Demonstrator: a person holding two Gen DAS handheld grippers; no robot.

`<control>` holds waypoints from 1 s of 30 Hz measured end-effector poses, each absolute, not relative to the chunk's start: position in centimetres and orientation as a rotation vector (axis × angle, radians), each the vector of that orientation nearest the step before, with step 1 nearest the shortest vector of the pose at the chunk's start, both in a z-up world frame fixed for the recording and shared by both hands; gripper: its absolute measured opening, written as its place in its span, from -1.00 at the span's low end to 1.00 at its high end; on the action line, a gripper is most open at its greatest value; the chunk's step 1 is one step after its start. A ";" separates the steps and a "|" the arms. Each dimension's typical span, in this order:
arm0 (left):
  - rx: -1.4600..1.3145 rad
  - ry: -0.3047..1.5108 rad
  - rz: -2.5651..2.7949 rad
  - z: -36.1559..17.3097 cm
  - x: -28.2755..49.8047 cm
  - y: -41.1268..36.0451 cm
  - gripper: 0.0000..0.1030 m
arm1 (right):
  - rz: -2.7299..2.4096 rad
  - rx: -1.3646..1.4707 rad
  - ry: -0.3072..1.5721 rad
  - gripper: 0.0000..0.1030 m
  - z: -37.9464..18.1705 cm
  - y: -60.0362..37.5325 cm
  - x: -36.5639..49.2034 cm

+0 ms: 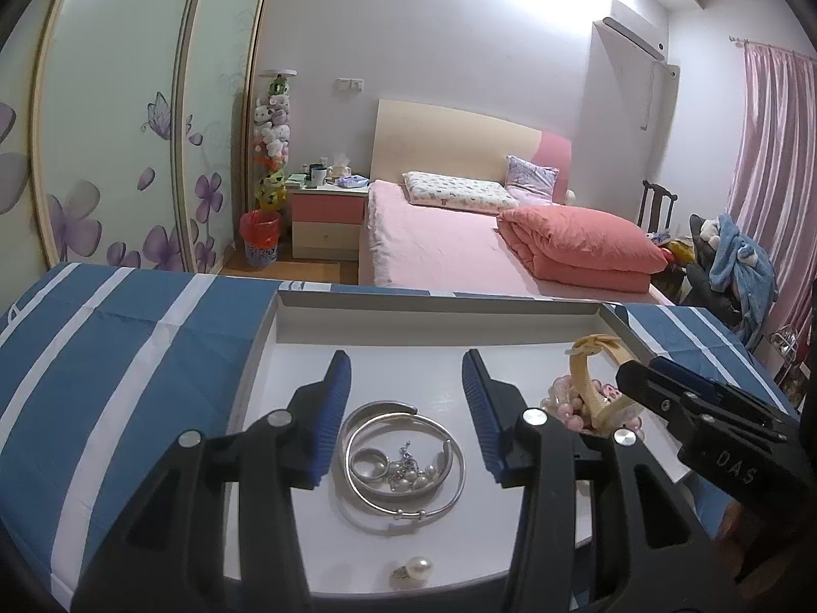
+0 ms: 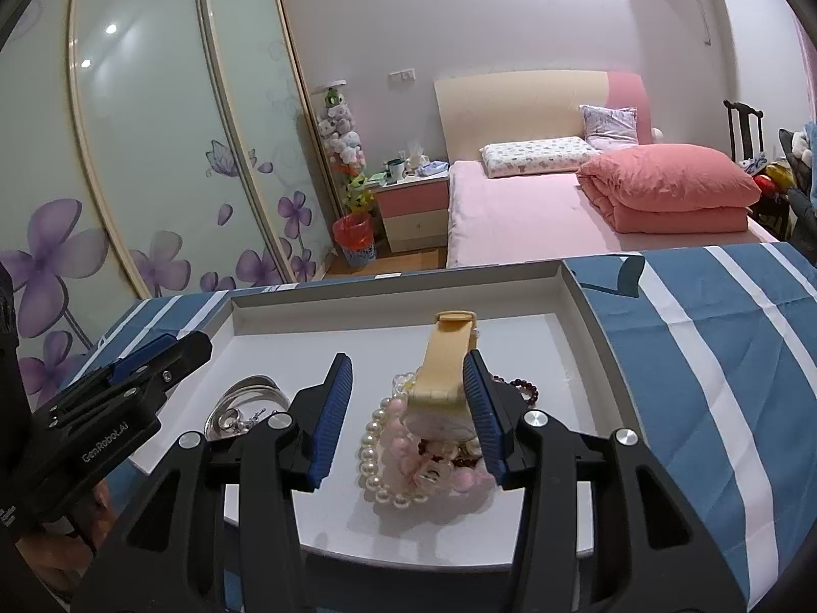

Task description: Organize jewelry

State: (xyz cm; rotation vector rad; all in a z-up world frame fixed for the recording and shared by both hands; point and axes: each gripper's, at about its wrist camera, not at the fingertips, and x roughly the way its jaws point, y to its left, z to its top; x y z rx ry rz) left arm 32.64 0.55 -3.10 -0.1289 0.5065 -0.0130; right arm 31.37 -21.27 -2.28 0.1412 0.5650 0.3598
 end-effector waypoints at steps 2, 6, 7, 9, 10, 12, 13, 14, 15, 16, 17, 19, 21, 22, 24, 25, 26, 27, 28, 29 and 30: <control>-0.130 0.505 -0.011 -3.1 32.6 0.6 -0.12 | 0.358 0.147 0.564 -0.10 -2.3 -21.4 31.4; -0.138 0.504 -0.007 -3.1 32.6 0.7 -0.11 | 0.377 0.151 0.564 -0.09 -2.4 -21.2 31.5; -0.139 0.504 -0.006 -3.1 32.6 0.8 -0.11 | 0.397 0.152 0.578 -0.09 -2.6 -21.0 31.7; -0.144 0.499 -0.002 -3.1 32.4 0.8 -0.07 | 0.447 0.124 0.576 -0.10 -2.6 -20.1 31.4; -0.146 0.499 0.001 -3.1 32.4 0.9 -0.07 | 0.467 0.118 0.577 -0.10 -2.5 -19.8 31.2; -0.150 0.498 0.007 -3.0 32.3 1.1 -0.06 | 0.495 0.113 0.576 -0.10 -2.5 -19.5 30.9; -0.153 0.496 0.010 -2.9 32.2 1.2 -0.06 | 0.501 0.116 0.571 -0.10 -2.5 -19.6 30.8; -0.157 0.494 0.013 -2.9 32.2 1.4 -0.06 | 0.512 0.123 0.566 -0.10 -2.3 -19.8 30.8; -0.162 0.491 0.016 -2.8 32.0 1.6 -0.06 | 0.519 0.131 0.565 -0.10 -2.3 -19.9 30.7; -0.166 0.487 0.020 -2.6 31.9 1.7 -0.05 | 0.535 0.146 0.572 -0.10 -2.3 -20.0 30.8; -0.170 0.482 0.026 -2.5 31.7 1.9 -0.04 | 0.553 0.160 0.583 -0.10 -2.3 -20.1 30.9; -0.176 0.476 0.033 -2.3 31.3 2.2 -0.03 | 0.600 0.190 0.620 -0.10 -2.7 -19.9 31.0; -0.178 0.467 0.045 -2.0 30.6 2.6 -0.01 | 0.644 0.178 0.649 -0.10 -2.9 -19.1 30.8; -0.178 0.463 0.051 -1.9 30.2 2.7 -0.01 | 0.656 0.167 0.651 -0.10 -2.9 -18.8 30.5; -0.181 0.458 0.064 -1.6 29.3 3.1 0.00 | 0.668 0.146 0.650 -0.10 -2.9 -18.0 30.0; -0.184 0.457 0.068 -1.6 28.9 3.3 0.00 | 0.661 0.143 0.639 -0.10 -2.7 -18.0 29.6; -0.190 0.456 0.072 -1.4 28.5 3.5 0.00 | 0.653 0.146 0.620 -0.10 -2.3 -18.1 29.1; -0.197 0.453 0.078 -1.3 27.9 3.9 0.00 | 0.647 0.151 0.609 -0.10 -2.0 -18.3 28.8; -0.204 0.451 0.082 -1.1 27.3 4.2 0.01 | 0.633 0.160 0.596 -0.10 -1.6 -18.8 28.3; -0.210 0.448 0.085 -0.9 26.7 4.4 0.02 | 0.625 0.169 0.589 -0.09 -1.3 -19.2 28.0; -0.213 0.446 0.086 -0.8 26.3 4.6 0.03 | 0.615 0.184 0.578 -0.09 -1.0 -19.9 27.5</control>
